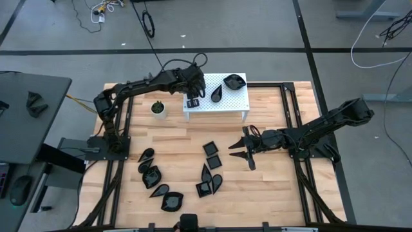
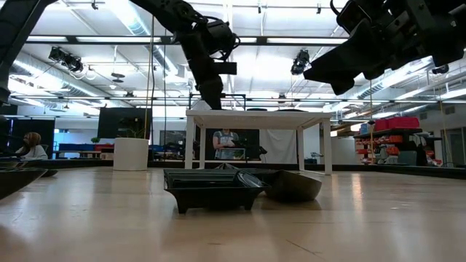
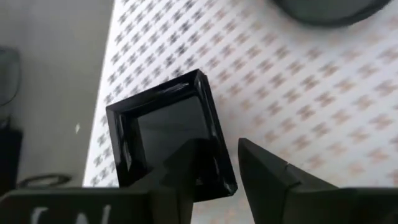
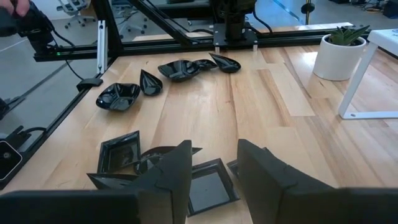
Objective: Pick & Place Mini shaped plates
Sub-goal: Stack the black plate on top of the black plate on the shelf
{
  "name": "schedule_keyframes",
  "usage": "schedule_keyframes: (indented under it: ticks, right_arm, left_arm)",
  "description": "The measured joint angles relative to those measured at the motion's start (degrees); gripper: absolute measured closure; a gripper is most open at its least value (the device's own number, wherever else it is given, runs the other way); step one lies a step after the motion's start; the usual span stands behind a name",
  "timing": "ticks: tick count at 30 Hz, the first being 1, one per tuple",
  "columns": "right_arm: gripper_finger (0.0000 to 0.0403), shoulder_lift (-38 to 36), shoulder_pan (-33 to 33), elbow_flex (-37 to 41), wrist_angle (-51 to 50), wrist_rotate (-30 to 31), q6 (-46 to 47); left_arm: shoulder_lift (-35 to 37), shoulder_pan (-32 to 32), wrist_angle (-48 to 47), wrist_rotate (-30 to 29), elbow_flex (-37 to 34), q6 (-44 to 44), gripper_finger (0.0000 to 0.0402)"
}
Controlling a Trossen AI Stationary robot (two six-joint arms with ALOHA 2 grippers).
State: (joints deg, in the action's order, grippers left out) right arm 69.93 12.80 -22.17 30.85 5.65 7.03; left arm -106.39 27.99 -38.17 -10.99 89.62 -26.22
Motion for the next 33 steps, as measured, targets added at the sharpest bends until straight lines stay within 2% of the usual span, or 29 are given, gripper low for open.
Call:
schedule_keyframes:
  ticks: [5,8,15,20,27,33]
  right_arm:
    - [0.0273,0.0,0.0,0.0,0.0,0.0,-0.01]
    - [0.0273,0.0,-0.02,0.0,0.0,0.0,-0.02]
    - [0.0273,0.0,0.0,0.0,0.0,0.0,-0.02]
    - [0.0273,0.0,0.0,0.0,0.0,0.0,-0.02]
    - [0.0273,0.0,0.0,0.0,0.0,0.0,-0.02]
    - [0.0273,0.0,0.0,0.0,0.0,0.02,-0.02]
  left_arm:
    - [0.0,-0.24,1.22,4.32,0.0,-4.59,0.0305]
    - [0.0,-0.6,1.1,4.34,0.0,-10.81,0.0318]
    - [-0.04,-1.79,0.99,-6.59,0.0,-18.37,0.0322]
    - [-0.07,-1.81,1.0,-8.12,0.0,-17.01,0.0305]
    - [-0.07,-1.83,1.11,-3.51,0.0,-11.46,0.0283]
    - [-0.07,-1.75,1.32,-3.51,0.0,-8.78,0.0293]
